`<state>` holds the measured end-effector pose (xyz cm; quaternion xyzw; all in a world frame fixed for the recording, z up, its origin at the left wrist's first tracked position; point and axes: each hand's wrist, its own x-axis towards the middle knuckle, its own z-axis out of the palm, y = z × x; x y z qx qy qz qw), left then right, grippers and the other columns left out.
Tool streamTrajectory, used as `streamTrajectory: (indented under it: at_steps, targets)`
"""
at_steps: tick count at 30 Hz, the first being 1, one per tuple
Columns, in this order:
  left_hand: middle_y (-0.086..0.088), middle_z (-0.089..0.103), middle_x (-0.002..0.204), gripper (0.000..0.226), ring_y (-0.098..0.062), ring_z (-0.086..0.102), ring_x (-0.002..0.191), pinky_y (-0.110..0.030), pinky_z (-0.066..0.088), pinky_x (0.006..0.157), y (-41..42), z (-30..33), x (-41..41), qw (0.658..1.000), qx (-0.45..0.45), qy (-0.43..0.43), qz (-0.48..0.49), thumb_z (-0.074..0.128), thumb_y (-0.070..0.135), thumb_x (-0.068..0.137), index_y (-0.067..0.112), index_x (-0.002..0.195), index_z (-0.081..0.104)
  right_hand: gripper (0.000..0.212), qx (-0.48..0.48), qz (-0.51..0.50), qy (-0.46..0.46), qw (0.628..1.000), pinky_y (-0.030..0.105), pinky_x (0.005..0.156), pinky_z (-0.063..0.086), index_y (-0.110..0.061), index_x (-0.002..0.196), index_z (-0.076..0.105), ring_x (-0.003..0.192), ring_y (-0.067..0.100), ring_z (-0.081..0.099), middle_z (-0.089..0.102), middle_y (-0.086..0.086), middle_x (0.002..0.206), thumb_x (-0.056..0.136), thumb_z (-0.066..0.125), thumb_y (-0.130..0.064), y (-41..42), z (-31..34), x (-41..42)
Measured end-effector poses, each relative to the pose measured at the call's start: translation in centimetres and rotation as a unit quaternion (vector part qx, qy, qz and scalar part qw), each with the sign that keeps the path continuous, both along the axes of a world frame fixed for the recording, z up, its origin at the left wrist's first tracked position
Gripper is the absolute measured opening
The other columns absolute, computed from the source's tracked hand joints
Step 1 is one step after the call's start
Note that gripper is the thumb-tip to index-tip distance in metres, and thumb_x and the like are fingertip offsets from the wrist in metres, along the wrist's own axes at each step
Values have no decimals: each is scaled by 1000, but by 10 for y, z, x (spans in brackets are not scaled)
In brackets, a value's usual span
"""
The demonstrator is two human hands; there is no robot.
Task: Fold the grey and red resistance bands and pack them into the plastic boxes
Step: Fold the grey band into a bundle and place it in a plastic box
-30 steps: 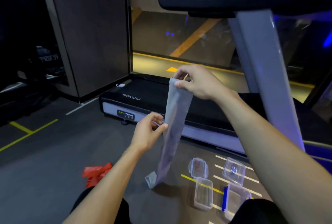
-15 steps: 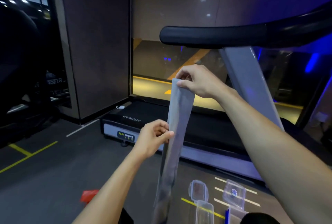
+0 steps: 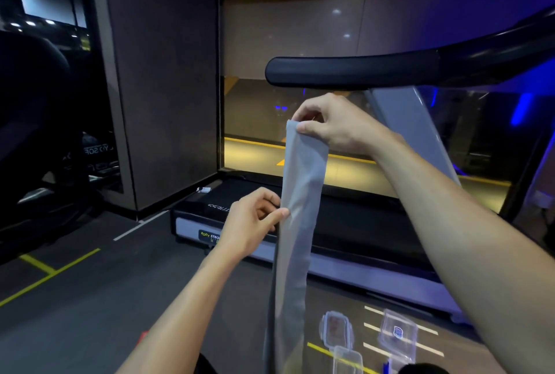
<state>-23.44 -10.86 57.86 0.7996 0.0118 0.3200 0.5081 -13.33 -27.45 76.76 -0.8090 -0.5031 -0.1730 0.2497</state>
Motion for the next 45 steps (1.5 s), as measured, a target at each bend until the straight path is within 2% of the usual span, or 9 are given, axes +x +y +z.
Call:
streamTrajectory:
  at_steps: [5, 12, 15, 23, 29, 34, 39, 42, 45]
  targets:
    - [2, 74, 77, 30, -15, 71, 65, -35, 62, 71, -3, -1, -1, 999, 41, 24, -22, 79, 25, 88, 23, 115, 67, 8, -6, 11, 12, 1000, 22, 79, 44, -29, 103, 71, 95, 2, 62, 70, -12, 101, 98, 65, -28, -7, -5, 0]
    - [8, 66, 74, 15, -5, 57, 63, -26, 53, 65, 0, 2, 3, 983, 179, 10, 37, 82, 33, 84, 28, 76, 70, 10, -29, 17, 18, 999, 31, 88, 52, -32, 103, 72, 100, 5, 65, 72, -15, 102, 97, 66, -27, -19, -5, 5]
    - [7, 66, 88, 17, -11, 66, 78, -30, 57, 77, 3, 6, 4, 992, 124, 9, -35, 82, 23, 85, 24, 75, 69, 9, -20, 25, 25, 999, 28, 85, 49, -31, 103, 72, 99, 5, 64, 71, -14, 102, 98, 65, -27, -22, -4, 6]
    - [-3, 69, 75, 15, -23, 71, 72, -39, 60, 77, 7, 1, 13, 984, 110, 52, -130, 77, 15, 90, 13, 86, 63, 18, -44, 21, 47, 998, 36, 93, 52, -26, 108, 75, 105, 10, 64, 72, -11, 108, 102, 58, -26, -21, -6, 17]
    - [0, 72, 70, 19, -15, 65, 59, -35, 59, 67, 30, -5, 60, 979, 186, 78, -30, 80, 18, 87, 14, 81, 63, 18, -56, 34, 83, 994, 39, 95, 53, -25, 106, 76, 103, 10, 66, 74, -9, 104, 103, 58, -25, 3, -27, 55]
    - [-9, 73, 65, 16, -23, 72, 55, -30, 57, 48, 57, -14, 120, 987, 101, 121, 15, 73, 10, 92, 5, 83, 62, 20, -67, 36, 108, 991, 38, 91, 52, -24, 108, 77, 101, 13, 66, 75, -6, 102, 103, 58, -27, 40, -54, 107]
    - [-6, 73, 66, 18, -30, 76, 69, -48, 65, 68, 95, -19, 184, 993, -38, 100, 50, 72, 1, 92, 9, 79, 63, 19, -74, 64, 114, 989, 29, 83, 48, -23, 109, 76, 95, 4, 64, 73, -9, 100, 103, 58, -25, 74, -67, 146]
    - [1, 74, 70, 20, -20, 76, 72, -42, 64, 73, 113, -8, 207, 992, 16, 68, 102, 76, 9, 88, 20, 75, 65, 18, -55, 87, 121, 987, 23, 81, 47, -22, 108, 76, 90, -4, 62, 72, -15, 97, 103, 58, -21, 82, -65, 161]
    - [5, 74, 76, 16, -15, 74, 76, -40, 62, 77, 122, 3, 217, 989, 60, 38, 133, 75, 15, 86, 24, 76, 67, 18, -34, 113, 130, 984, 38, 90, 51, -21, 106, 76, 98, 12, 66, 74, -8, 99, 103, 59, -20, 81, -62, 168]
